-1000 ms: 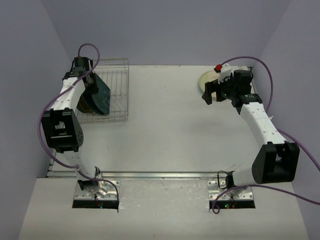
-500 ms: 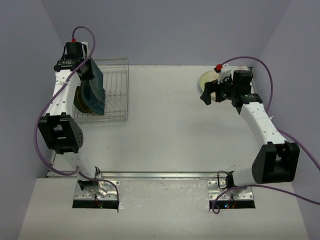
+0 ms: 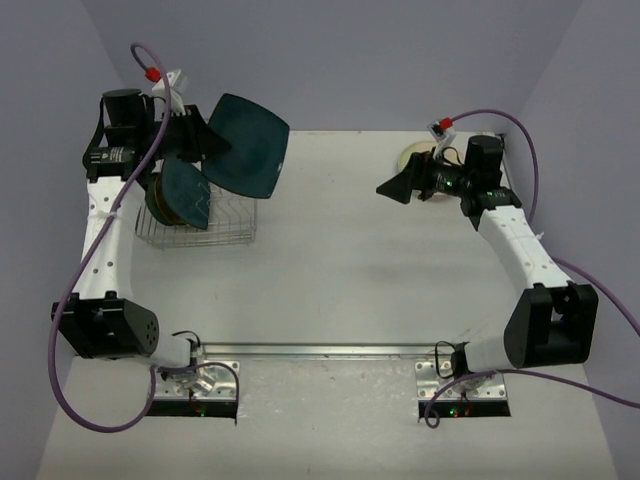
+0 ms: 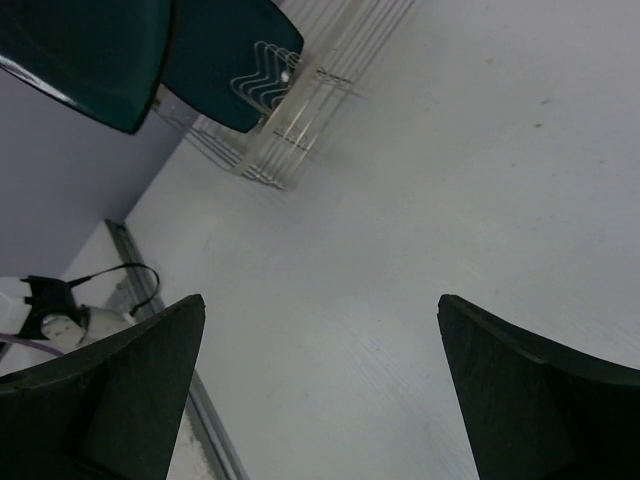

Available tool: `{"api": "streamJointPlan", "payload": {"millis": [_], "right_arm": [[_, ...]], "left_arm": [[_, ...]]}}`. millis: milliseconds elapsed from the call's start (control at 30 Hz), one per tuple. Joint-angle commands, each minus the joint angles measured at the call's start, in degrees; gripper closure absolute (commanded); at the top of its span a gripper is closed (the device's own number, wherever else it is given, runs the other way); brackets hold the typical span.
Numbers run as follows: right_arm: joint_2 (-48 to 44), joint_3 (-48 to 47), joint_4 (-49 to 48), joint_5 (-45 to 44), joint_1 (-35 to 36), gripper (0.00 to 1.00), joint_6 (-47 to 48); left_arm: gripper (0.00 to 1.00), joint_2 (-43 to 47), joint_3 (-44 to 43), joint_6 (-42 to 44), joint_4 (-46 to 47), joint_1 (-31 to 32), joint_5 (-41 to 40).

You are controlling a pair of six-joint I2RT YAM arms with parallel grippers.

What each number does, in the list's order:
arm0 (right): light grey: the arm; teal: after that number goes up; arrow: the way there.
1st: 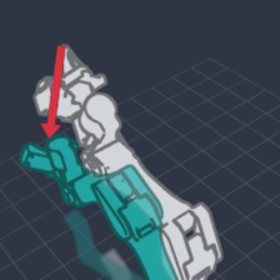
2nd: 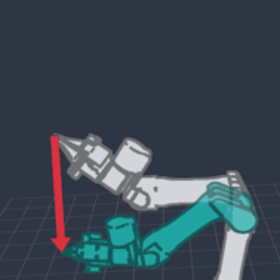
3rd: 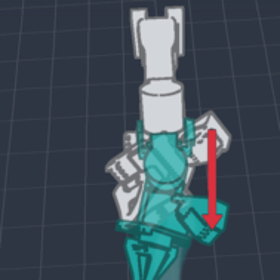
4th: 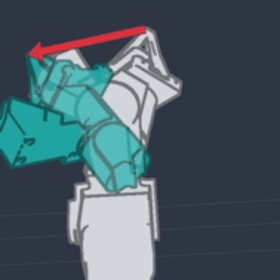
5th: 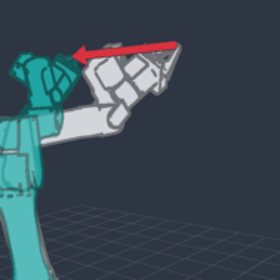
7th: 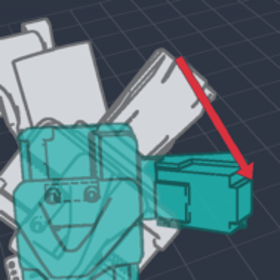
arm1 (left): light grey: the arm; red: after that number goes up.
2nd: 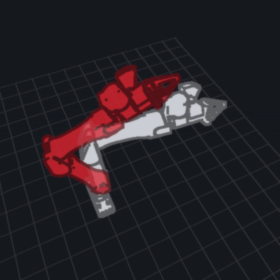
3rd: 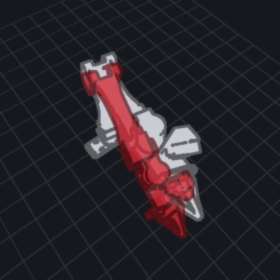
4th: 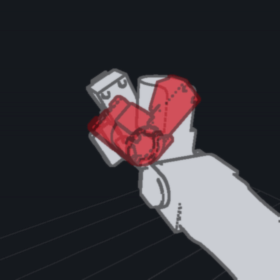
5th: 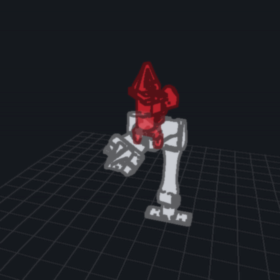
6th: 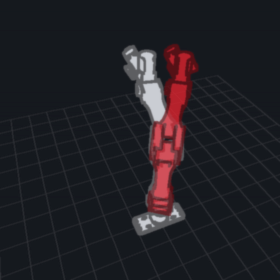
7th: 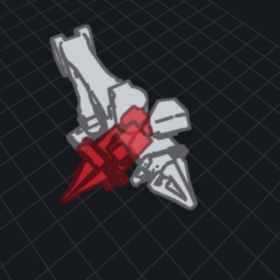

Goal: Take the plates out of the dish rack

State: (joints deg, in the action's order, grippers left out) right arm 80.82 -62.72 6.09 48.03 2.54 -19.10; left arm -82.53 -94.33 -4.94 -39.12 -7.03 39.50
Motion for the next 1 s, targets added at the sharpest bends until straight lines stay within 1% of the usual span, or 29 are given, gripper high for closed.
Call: {"api": "streamJointPlan", "payload": {"millis": [0, 200, 233, 267, 333, 433, 467, 500, 567, 667, 767, 867, 967], "right_arm": [[0.8, 1.5, -13.7, 8.9, 3.6, 0.01, -14.4], [3.4, 0.3, -15.1, 8.5, 13.1, 0.01, -15.7], [3.8, 0.1, -15.2, 8.3, 13.1, 0.01, -15.7], [4.9, -0.2, -15.3, 8.1, 14.6, 0.01, -15.8], [6.1, -0.3, -16.5, 8.1, 16.2, 0.01, -17.3], [8.2, -0.2, -18.7, 8.3, 17.1, 0.02, -19.6], [8.7, -0.2, -19.3, 8.5, 17.3, 0.04, -20.1], [9.2, 0.1, -21.2, 8.9, 17.3, 0.11, -20.9], [9.5, 1.1, -24.7, 10.0, 17.3, 0.29, -23.4], [9.6, 2.2, -28.4, 10.2, 17.4, 0.49, -26.4], [10.2, 1.9, -30.1, 11.0, 17.6, 0.55, -28.1], [11.1, 1.9, -33.5, 12.1, 17.7, 0.59, -31.6], [12.0, 1.7, -35.2, 12.4, 18.2, 0.61, -34.2]], "left_arm": [[1.00, 3.8, 6.4, -8.9, 14.0, 2.8, 20.6], [1.00, 5.4, 11.9, -8.1, 16.0, 11.2, 20.7], [1.00, 5.5, 11.9, -8.1, 16.0, 11.2, 20.8], [1.00, 5.8, 14.0, -8.9, 17.1, 11.9, 20.6], [1.00, 5.8, 15.1, -9.4, 17.6, 12.1, 20.6], [1.00, 5.7, 16.3, -9.4, 17.7, 12.1, 21.1], [1.00, 5.7, 16.5, -9.5, 17.7, 12.1, 21.4], [1.00, 5.6, 16.9, -9.5, 17.8, 12.1, 21.5], [1.00, 5.6, 17.3, -9.6, 18.1, 12.1, 21.5], [1.00, 5.4, 17.9, -10.4, 18.9, 12.1, 21.9], [1.00, 5.0, 18.3, -11.1, 20.0, 12.1, 23.0], [1.00, 4.8, 18.8, -11.8, 20.6, 12.1, 23.3], [1.00, 4.8, 19.0, -12.2, 21.1, 12.1, 23.3]]}}
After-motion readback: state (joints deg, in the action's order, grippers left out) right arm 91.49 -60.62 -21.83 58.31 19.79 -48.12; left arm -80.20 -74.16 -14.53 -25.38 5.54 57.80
